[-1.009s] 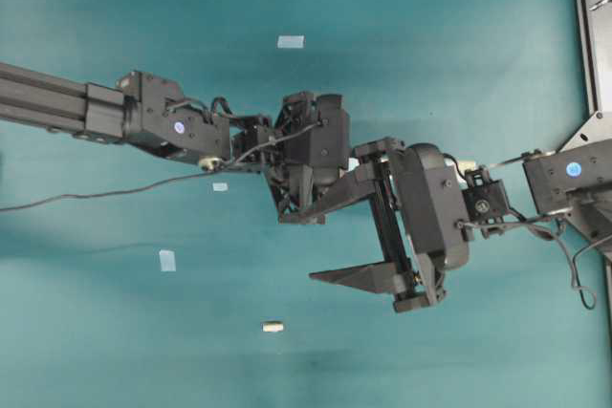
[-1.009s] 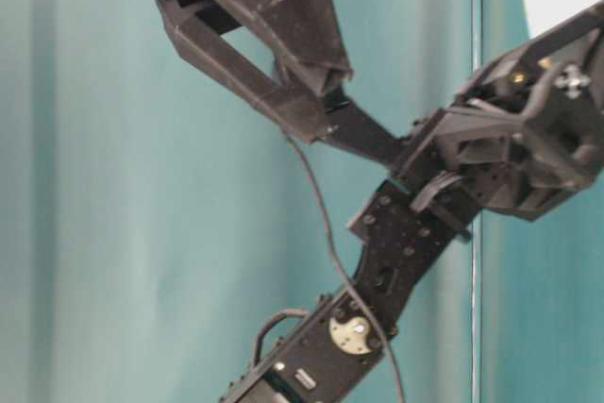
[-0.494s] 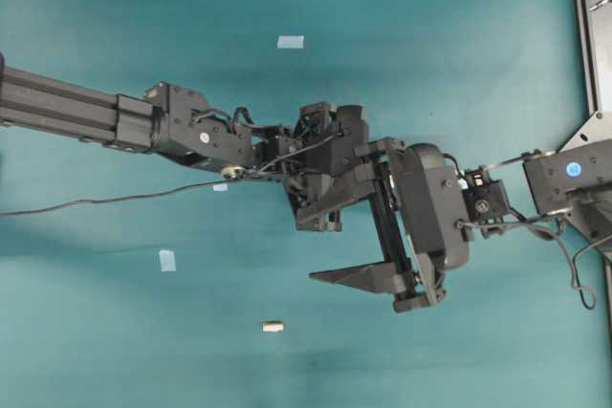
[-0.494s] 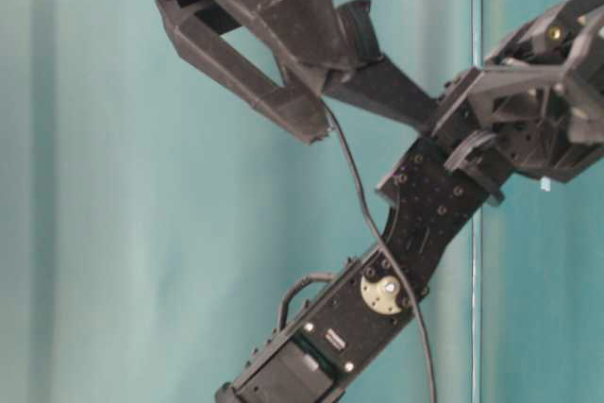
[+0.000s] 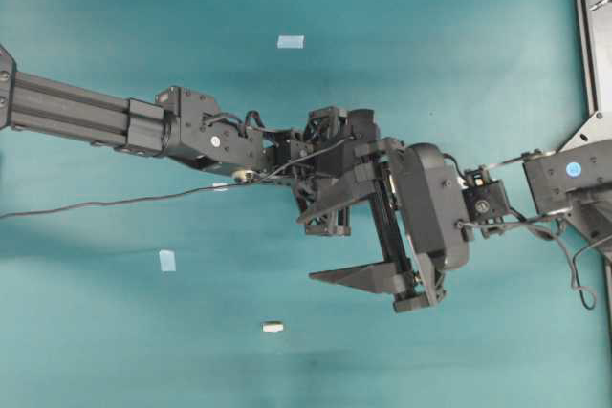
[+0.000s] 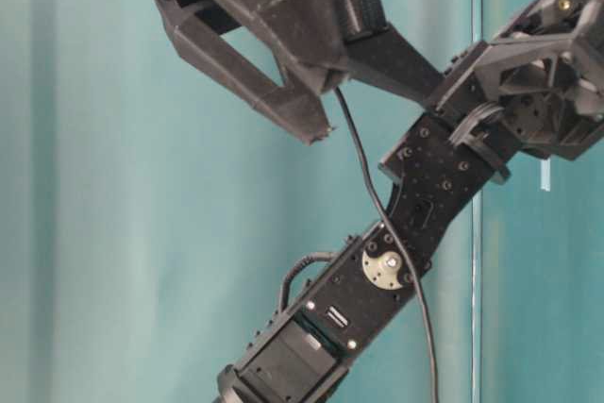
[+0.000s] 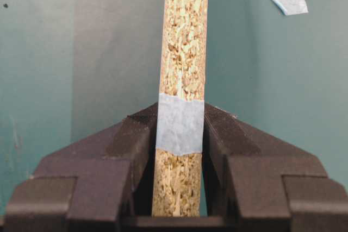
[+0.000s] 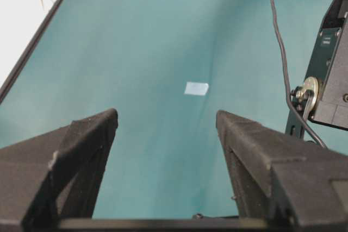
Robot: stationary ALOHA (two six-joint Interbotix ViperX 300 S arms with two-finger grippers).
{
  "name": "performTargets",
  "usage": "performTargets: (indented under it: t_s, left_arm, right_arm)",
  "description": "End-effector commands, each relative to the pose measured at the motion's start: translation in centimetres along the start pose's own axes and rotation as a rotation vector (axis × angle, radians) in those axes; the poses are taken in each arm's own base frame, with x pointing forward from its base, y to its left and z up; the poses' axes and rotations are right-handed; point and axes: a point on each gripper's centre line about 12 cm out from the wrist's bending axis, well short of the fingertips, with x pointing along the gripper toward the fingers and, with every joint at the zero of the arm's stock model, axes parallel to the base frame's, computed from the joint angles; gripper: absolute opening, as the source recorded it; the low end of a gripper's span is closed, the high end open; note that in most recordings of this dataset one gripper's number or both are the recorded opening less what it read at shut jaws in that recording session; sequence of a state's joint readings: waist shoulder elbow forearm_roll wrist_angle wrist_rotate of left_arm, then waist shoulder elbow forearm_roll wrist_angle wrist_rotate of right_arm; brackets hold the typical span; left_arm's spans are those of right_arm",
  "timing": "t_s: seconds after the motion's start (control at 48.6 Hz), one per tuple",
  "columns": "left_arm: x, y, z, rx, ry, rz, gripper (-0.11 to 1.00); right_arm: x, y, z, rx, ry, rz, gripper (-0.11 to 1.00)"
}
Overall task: Move the wooden board into place and insert the rod into its hole.
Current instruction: 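Lift the board with the left gripper and carry it toward the center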
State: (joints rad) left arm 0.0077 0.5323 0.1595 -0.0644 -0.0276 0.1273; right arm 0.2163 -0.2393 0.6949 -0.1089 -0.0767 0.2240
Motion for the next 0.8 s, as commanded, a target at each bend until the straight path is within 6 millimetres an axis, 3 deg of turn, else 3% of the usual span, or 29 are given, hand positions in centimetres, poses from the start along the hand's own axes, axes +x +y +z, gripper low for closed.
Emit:
performTargets:
  t_s: [0.0, 0.268, 0.412, 0.515, 0.782]
  left_arm:
    - [-0.5, -0.4, 1.3, -0.013, -0.020, -0.007, 0.21]
    - [-0.5, -0.3, 1.6, -0.055, -0.025, -0.006, 0.22]
    - [-0.6, -0.3, 1.8, -0.060, -0.032, -0.006, 0.57]
    - [-0.9, -0.3, 2.2, -0.058, -0.042, -0.006, 0.50]
    - [-2.3, -0.2, 3.2, -0.058, -0.057, -0.006, 0.50]
  right_arm:
    - [-0.3, 0.1, 1.1, 0.001, -0.036, 0.005, 0.80]
    - [-0.3, 0.1, 1.1, 0.001, -0.036, 0.005, 0.80]
    - [-0.3, 0.1, 1.1, 0.001, -0.036, 0.005, 0.80]
    - [-0.3, 0.1, 1.1, 0.001, -0.035, 0.005, 0.80]
    - [-0.3, 0.1, 1.1, 0.001, -0.036, 0.005, 0.80]
